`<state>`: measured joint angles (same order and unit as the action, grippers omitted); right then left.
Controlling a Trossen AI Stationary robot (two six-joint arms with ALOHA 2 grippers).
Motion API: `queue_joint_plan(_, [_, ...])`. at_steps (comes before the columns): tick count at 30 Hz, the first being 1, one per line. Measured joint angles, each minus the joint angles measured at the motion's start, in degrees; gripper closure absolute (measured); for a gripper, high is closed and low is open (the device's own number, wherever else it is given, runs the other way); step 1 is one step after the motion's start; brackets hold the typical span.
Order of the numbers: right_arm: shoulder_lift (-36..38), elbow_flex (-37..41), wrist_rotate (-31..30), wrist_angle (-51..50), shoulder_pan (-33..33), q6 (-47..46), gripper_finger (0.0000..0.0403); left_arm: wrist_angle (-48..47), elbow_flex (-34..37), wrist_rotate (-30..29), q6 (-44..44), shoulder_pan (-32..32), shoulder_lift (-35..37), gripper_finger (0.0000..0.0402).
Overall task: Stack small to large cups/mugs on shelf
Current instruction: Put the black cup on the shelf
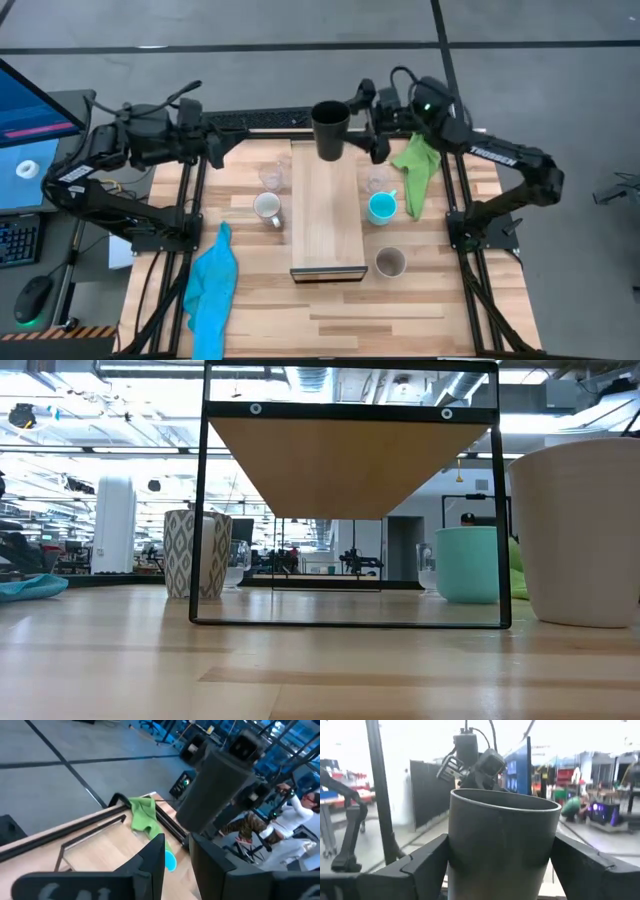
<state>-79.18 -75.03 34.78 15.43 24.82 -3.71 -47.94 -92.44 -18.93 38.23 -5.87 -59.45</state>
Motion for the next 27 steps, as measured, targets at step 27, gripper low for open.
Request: queue_joint_plan(27, [-15.42, 16.29, -12.81, 26.1, -0.56, 7.14, 0.0076, -0.1, 0.02, -7.53, -2.33, 0.02, -0.23, 0.0322])
